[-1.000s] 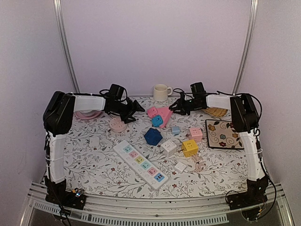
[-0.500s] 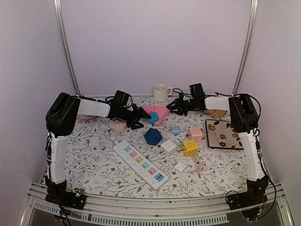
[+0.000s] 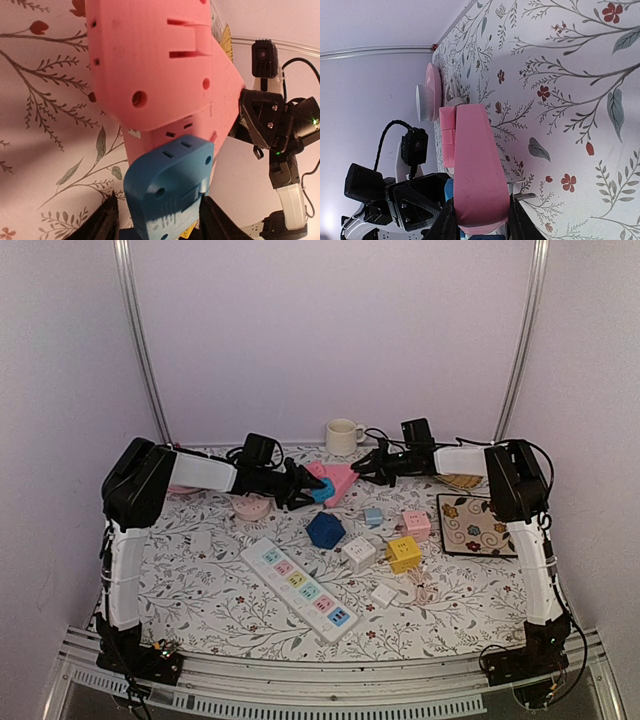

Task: Pull the plug off the socket

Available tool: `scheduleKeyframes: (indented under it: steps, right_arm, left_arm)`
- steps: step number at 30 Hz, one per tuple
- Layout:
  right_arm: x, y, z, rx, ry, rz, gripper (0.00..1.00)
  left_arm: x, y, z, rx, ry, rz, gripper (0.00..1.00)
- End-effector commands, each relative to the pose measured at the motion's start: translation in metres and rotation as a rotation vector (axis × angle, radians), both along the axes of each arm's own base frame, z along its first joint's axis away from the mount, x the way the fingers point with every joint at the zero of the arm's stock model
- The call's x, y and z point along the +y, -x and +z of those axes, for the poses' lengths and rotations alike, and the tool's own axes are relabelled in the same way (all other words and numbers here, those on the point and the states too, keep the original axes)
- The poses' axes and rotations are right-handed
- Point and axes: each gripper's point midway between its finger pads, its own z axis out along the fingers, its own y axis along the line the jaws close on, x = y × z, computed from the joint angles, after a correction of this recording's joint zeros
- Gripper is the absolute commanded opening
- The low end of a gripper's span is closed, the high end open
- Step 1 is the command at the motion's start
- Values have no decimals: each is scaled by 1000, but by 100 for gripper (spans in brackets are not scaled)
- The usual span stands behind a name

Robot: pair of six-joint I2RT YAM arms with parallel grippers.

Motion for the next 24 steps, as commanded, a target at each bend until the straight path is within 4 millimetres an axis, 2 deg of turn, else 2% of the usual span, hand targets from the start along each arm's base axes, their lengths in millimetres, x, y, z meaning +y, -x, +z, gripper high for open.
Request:
scheduleKeyframes:
  steps: [1, 12, 19, 21, 24]
  right_arm:
    - [7, 5, 26, -53, -58, 40, 5]
    - [7, 11, 26, -58, -56, 42, 5]
    - [10, 14, 20, -83, -22, 45, 5]
    - [12, 16, 39, -125, -20, 48, 5]
    - [15, 18, 42, -145, -8, 53, 5]
  left_arm:
    - [-9, -5, 5, -11, 52, -10, 53]
    - [-12, -4, 17, 4, 136, 9, 50]
    - [-13, -4, 9, 33, 106, 7, 42]
    - [-14, -3, 7, 38, 92, 0, 41]
    - [-15, -2, 4, 38, 80, -5, 40]
